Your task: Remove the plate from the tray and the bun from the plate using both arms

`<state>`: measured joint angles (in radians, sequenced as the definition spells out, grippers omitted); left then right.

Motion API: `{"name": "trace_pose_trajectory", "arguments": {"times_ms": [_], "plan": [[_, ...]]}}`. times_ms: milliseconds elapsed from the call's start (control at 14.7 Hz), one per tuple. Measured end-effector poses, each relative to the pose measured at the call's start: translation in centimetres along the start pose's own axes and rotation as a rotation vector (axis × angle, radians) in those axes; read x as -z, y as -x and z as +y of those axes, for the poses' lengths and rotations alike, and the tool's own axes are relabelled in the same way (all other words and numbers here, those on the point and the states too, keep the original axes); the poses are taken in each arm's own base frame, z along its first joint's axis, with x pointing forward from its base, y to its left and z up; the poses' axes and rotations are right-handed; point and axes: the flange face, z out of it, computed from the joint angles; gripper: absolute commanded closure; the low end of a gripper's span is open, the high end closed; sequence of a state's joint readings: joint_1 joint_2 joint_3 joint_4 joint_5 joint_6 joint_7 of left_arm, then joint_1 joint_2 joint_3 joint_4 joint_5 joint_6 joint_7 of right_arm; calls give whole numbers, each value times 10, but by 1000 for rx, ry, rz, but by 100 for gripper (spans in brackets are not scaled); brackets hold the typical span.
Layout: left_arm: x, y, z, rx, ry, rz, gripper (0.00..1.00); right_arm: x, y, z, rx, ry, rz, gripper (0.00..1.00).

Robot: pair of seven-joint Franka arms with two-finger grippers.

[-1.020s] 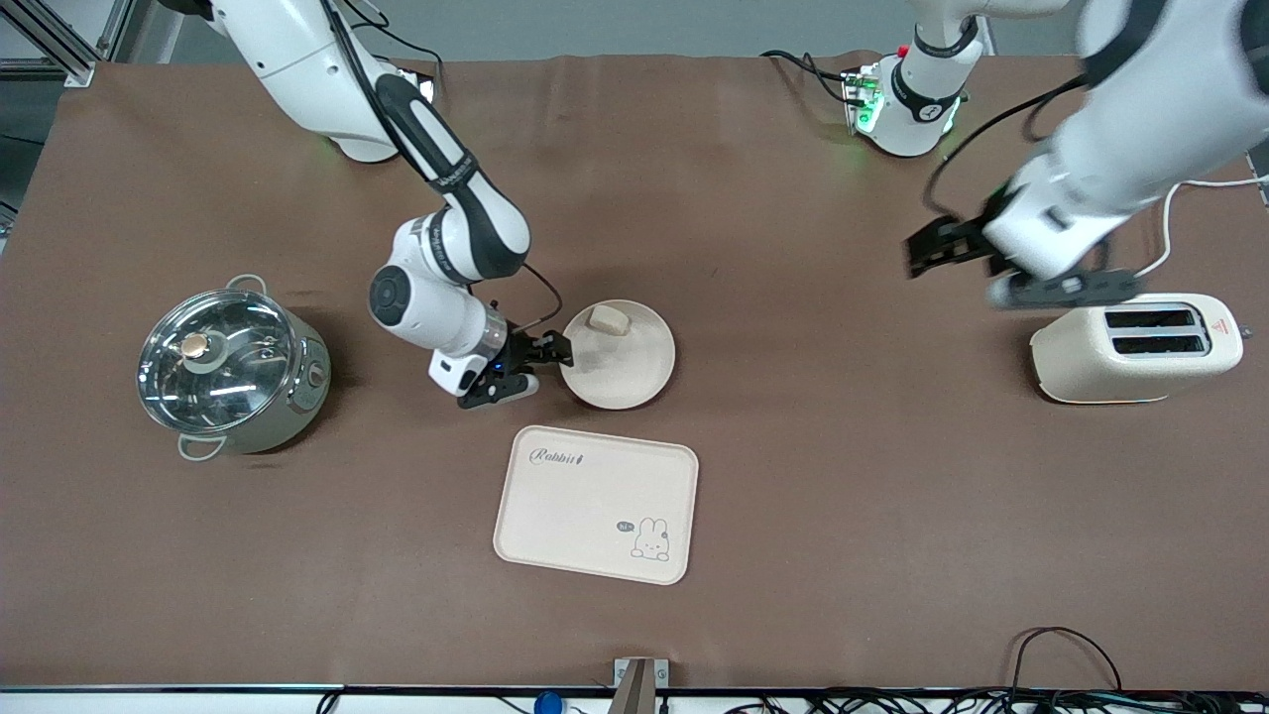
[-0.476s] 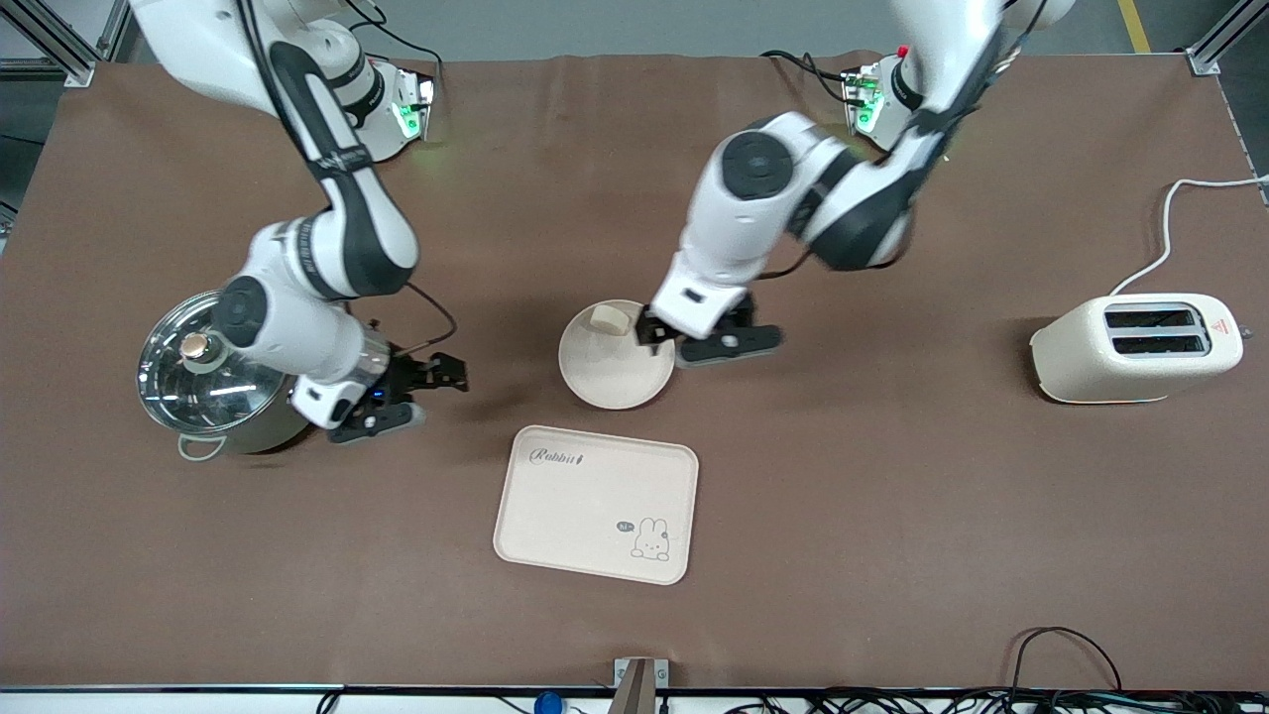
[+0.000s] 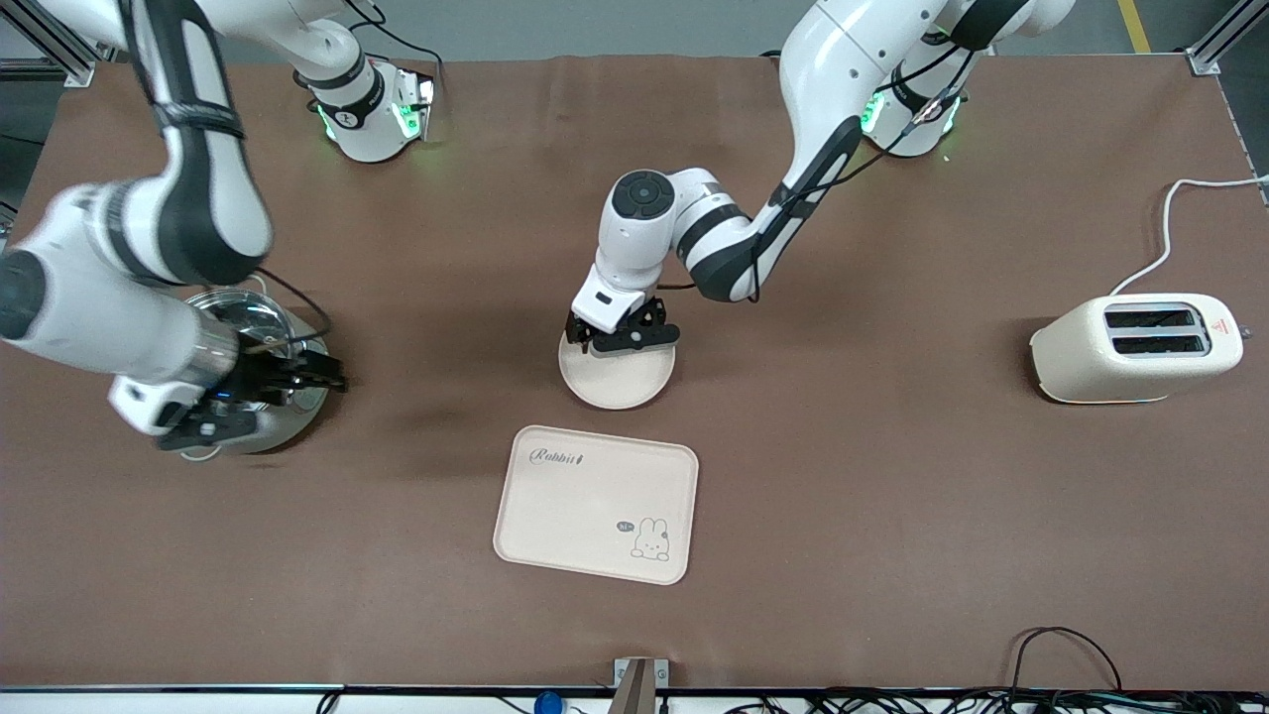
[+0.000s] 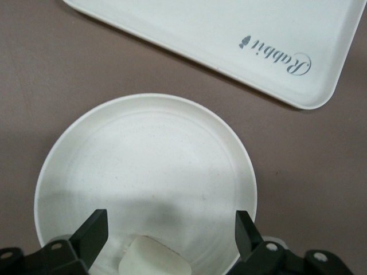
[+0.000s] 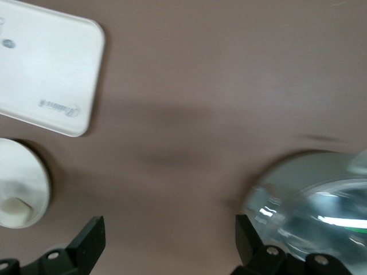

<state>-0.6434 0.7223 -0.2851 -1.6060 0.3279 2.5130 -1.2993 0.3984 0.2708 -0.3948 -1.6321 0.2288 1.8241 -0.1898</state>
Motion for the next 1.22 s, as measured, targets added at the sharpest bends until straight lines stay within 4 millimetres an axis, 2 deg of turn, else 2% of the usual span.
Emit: {"name": "trace_pose_trajectory", "arguments": {"times_ms": [204,340,476,612,884,952,1020,1224], "plan": [[-3,11,4,-1,-6,9,3,79,22,43,-20,36,-7,0],[-7,26,7,-14,-12,1,3,121,39,70,-19,59,1,0],[-13,40,8,-28,-24,-6,3,155,57,84,-32,94,26,0],[-21,48,3,-53,-44,-4,3,177,72,89,-35,94,54,0],[-32,56,-7,-93,-76,6,6,192,79,72,-28,115,70,0],[-33,57,-8,-93,-79,9,11,192,79,67,-31,116,68,0],[-33,59,-8,-94,-80,12,21,192,79,64,-33,115,65,0],[-33,64,-6,-101,-81,13,68,190,79,61,-30,112,59,0]]}}
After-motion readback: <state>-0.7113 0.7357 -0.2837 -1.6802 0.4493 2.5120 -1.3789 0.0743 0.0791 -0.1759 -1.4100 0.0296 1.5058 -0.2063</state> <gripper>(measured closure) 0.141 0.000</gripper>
